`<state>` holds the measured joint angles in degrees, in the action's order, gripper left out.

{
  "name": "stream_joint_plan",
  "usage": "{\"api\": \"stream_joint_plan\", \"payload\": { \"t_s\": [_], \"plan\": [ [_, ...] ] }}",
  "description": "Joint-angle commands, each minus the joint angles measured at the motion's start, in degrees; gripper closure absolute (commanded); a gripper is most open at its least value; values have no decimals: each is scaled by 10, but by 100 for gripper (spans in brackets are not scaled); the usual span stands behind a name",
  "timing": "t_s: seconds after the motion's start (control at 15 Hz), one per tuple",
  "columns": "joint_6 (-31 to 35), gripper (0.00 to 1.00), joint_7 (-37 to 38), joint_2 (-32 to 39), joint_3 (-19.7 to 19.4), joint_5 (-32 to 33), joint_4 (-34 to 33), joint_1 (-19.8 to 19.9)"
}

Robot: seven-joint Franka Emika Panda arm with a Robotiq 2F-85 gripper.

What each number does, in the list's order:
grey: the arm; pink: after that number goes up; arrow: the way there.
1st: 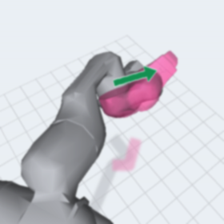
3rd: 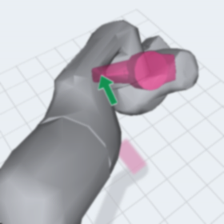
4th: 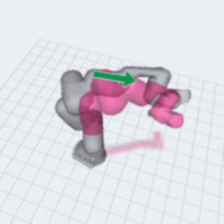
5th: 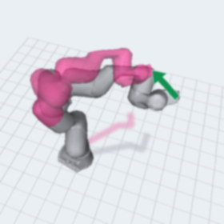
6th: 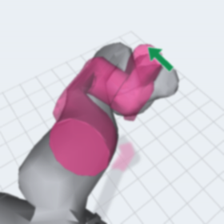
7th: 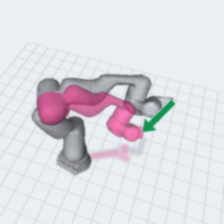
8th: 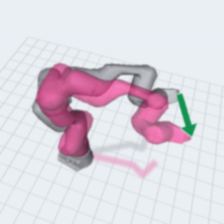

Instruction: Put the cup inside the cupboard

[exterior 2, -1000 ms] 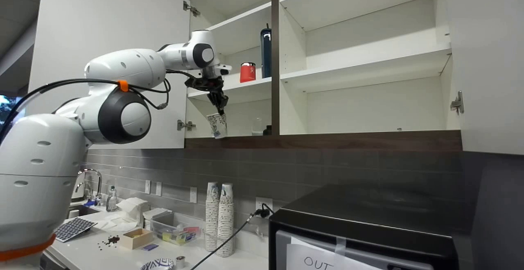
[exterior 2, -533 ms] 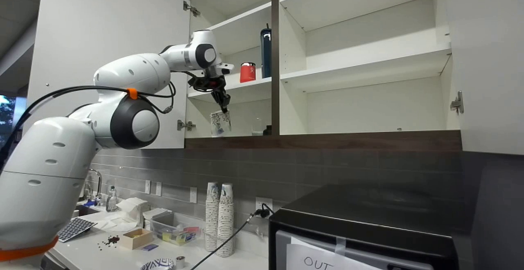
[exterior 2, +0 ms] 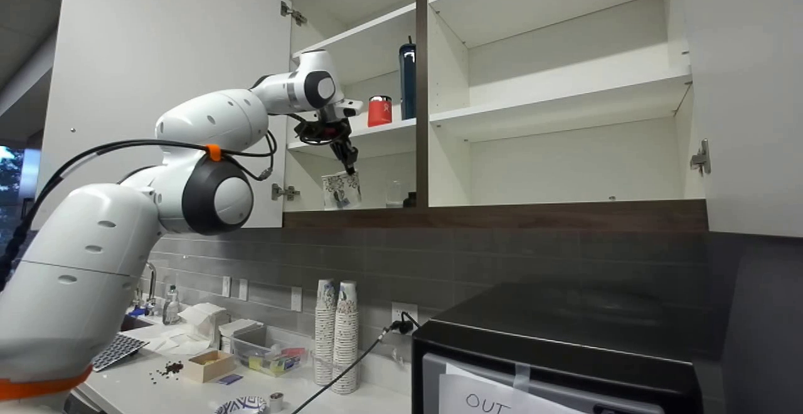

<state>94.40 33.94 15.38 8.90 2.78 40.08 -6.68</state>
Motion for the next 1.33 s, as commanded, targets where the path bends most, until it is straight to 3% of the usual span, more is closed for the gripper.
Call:
{"api": "stream_joint_plan", "payload": {
  "t_s": [0.0,0.07,0.13,0.73,0.8,1.27],
  "plan": [
    [-23,99,20,23,-3,19,-41,-11],
    [-23,79,21,25,-3,21,-43,-12],
    [-23,69,22,27,-3,23,-45,-11],
    [-20,4,20,38,-3,41,-52,-17],
    [-16,0,21,39,-4,45,-54,-18],
    [18,0,-16,38,1,42,-52,-17]
  ]
}}
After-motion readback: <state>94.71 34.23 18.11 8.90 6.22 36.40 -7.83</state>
